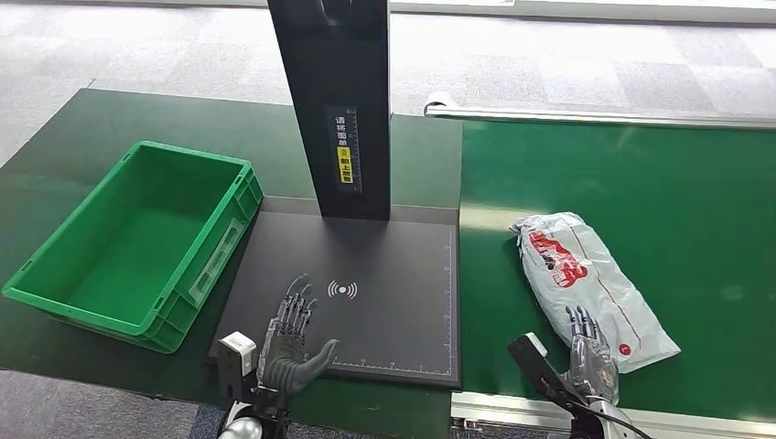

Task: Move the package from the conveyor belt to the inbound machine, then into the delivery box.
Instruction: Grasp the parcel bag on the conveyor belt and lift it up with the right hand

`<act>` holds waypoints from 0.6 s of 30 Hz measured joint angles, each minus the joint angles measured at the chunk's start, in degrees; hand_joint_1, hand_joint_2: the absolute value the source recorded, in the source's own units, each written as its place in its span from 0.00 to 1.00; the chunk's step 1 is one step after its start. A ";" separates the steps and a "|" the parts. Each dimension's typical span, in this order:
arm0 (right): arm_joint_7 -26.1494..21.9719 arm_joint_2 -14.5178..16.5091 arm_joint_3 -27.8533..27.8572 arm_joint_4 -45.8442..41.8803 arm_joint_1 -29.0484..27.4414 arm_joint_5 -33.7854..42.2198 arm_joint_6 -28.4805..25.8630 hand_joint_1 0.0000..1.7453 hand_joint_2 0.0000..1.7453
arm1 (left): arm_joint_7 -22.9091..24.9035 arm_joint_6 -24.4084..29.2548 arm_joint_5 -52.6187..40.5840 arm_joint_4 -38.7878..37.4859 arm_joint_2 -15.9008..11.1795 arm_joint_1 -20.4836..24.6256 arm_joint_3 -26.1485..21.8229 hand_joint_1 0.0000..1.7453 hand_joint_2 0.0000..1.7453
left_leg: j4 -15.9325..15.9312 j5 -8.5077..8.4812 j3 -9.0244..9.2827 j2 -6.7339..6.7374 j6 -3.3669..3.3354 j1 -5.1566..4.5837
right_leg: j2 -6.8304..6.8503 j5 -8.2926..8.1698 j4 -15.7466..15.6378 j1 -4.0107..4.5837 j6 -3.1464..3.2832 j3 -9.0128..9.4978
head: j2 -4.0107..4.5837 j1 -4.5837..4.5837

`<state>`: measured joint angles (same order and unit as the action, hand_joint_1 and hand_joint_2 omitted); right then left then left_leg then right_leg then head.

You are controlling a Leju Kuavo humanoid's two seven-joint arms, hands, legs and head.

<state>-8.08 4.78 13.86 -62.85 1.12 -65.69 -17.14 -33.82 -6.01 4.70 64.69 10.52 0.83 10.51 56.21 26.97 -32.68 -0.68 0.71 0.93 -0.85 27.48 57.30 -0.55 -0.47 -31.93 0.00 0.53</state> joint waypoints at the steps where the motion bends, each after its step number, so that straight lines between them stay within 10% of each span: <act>1: -0.11 -0.09 0.10 0.46 0.10 0.03 0.00 0.00 1.00 | -0.01 0.00 0.01 -0.07 -0.04 0.00 0.00 0.00 1.00 | 0.00 0.00 0.00 0.00 0.00 0.00 | 0.00 0.00 0.00 0.00 0.00 0.00 | 0.00 0.01; 18: 1.15 -0.98 1.16 5.26 1.95 -3.15 -3.12 0.00 1.00 | -0.63 0.09 0.59 -1.06 -0.40 0.23 0.00 0.00 1.00 | 0.00 0.00 0.00 0.00 0.00 0.00 | 0.00 0.00 0.00 0.00 0.00 -0.01 | 0.00 0.01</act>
<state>-6.93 3.79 15.02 -57.59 3.07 -68.84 -20.26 -34.45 -5.92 5.29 63.63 10.12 1.06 10.51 56.21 26.97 -32.67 -0.68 0.71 0.93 -0.85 27.48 57.30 -0.54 -0.47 -31.94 0.00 0.54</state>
